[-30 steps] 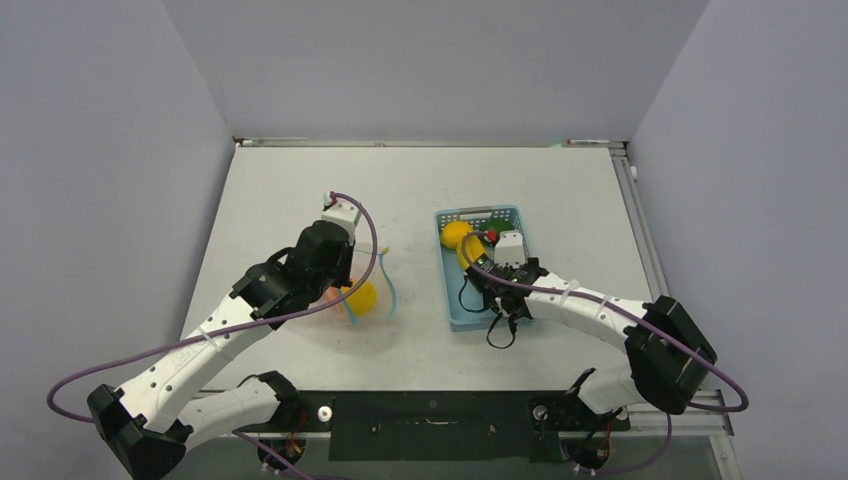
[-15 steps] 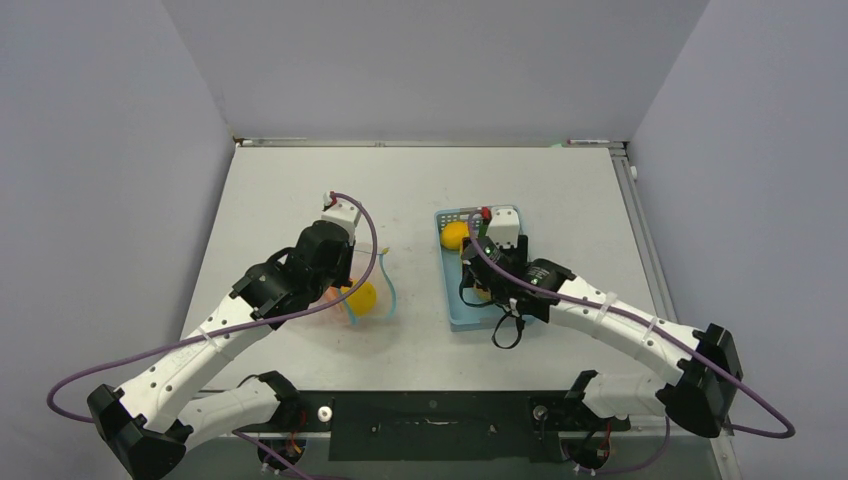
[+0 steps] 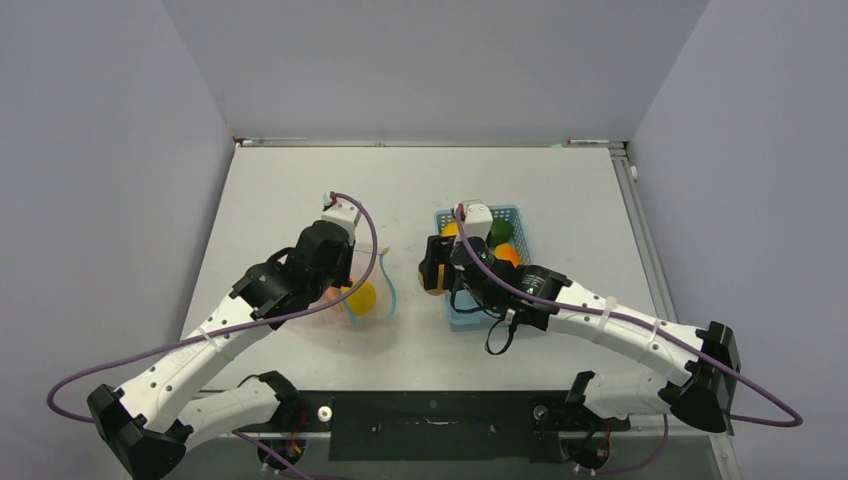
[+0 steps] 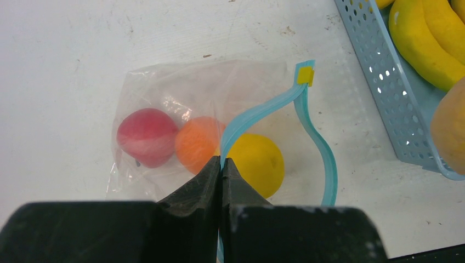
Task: Place the food in the zip-top bag and seal the zipper
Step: Place the fake fruit in the zipper food storage bag.
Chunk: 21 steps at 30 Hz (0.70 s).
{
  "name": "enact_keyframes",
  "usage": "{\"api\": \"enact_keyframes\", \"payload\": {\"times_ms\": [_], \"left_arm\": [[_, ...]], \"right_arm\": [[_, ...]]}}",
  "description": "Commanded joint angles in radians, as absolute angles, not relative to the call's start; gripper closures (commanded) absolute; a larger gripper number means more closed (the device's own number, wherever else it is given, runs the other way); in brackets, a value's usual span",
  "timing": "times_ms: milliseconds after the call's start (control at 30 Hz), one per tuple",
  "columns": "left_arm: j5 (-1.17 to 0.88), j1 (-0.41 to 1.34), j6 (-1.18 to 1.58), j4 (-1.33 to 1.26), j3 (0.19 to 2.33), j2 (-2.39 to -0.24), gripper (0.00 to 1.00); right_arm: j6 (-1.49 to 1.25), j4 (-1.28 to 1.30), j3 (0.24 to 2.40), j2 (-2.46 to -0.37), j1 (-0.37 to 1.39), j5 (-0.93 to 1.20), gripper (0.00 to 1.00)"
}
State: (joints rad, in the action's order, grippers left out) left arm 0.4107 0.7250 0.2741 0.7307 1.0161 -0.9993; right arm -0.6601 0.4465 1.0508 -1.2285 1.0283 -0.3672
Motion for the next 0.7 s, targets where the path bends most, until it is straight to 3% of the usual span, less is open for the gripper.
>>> {"api": "enact_keyframes", "payload": {"times_ms": [0,667], "left_arm": [[0.408,0.727,0.273,0.693,1.031,-1.002,1.00],[0.405,0.723,0.273,0.693,1.028,-0.996,1.00]], "right_arm": [[-0.672,0.256,1.063,-1.234,1.054,-0.273,0.63],[-0.799,-0.140,1.098,-1.475,1.160,-0.179,0.64]]}}
